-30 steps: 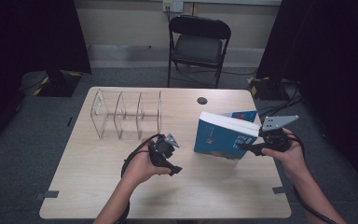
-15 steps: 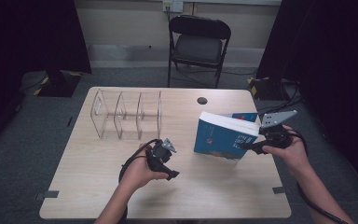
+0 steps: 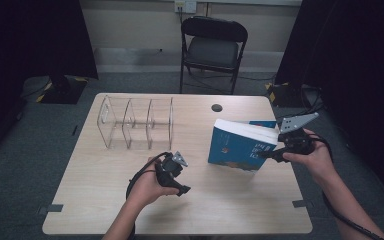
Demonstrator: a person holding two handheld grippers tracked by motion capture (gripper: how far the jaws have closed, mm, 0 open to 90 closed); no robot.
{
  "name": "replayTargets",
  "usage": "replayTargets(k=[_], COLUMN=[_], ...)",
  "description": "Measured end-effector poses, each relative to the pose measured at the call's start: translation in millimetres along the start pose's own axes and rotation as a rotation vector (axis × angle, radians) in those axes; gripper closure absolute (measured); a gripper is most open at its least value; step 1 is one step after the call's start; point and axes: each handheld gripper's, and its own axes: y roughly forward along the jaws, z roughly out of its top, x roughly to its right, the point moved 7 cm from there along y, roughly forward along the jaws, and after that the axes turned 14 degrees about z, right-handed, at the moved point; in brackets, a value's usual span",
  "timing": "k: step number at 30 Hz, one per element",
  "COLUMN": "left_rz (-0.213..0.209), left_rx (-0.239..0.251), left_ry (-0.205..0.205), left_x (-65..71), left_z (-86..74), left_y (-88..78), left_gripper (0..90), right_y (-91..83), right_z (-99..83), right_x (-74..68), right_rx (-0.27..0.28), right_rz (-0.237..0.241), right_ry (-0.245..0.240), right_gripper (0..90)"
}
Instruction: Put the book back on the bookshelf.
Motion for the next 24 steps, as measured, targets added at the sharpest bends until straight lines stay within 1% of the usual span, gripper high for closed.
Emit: replayTargets(k=[4, 7, 8, 12, 15, 16, 18, 19, 20, 21, 22, 24], left_rz=[-0.002, -0.001, -0.004, -0.004, 0.0, 0.0, -0.005, -0.004, -0.001, -0.002, -0.007, -0.009], left_rx=[-0.008, -0.014, -0.018, -0.017, -0.024, -0.025, -0.03, -0.031, -0.041, -0.043, -0.029, -0.029], left_ry=[-0.001, 0.003, -0.003, -0.003, -0.005, -0.002, 0.006, 0.006, 0.034, 0.038, 0.006, 0.004], left_x=[0.8, 0.2, 0.4, 0.1, 0.5, 1.0, 2.3, 2.7, 1.2, 1.2, 4.5, 5.3], left_z=[-3.2, -5.5, -7.5, -9.2, -11.4, -12.1, -13.3, -13.7, -15.0, -15.5, -14.8, -15.2], left_y=[1.1, 2.0, 2.7, 2.7, 2.2, 2.4, 2.3, 2.3, 1.7, 1.6, 2.3, 2.3], left_gripper=[32.0, 32.0, 32.0, 32.0, 31.9, 31.9, 31.9, 31.9, 31.9, 31.9, 31.9, 32.2], right_y=[-1.5, -2.4, -2.8, -3.5, -4.9, -5.3, -5.9, -6.8, -7.3, -8.5, -8.7, -9.2], right_z=[2.4, 3.7, 4.3, 5.2, 7.4, 8.3, 10.1, 11.5, 12.9, 14.3, 15.2, 16.2], right_x=[0.2, 0.3, 0.9, 1.7, 2.5, 2.7, 3.0, 3.3, 2.9, 3.6, 3.1, 3.5], right_rx=[-0.016, -0.02, -0.028, -0.042, -0.067, -0.074, -0.104, -0.114, -0.121, -0.135, -0.139, -0.146], right_rz=[-0.005, -0.008, -0.007, -0.012, -0.009, -0.013, -0.016, -0.026, -0.018, -0.023, -0.018, -0.019], right_ry=[-0.008, -0.006, -0.007, -0.006, -0.005, 0.0, -0.007, -0.008, -0.006, -0.014, -0.013, -0.017], right_gripper=[46.0, 46.0, 46.0, 45.9, 45.3, 45.1, 44.9, 44.9, 44.9, 44.9, 44.9, 44.9])
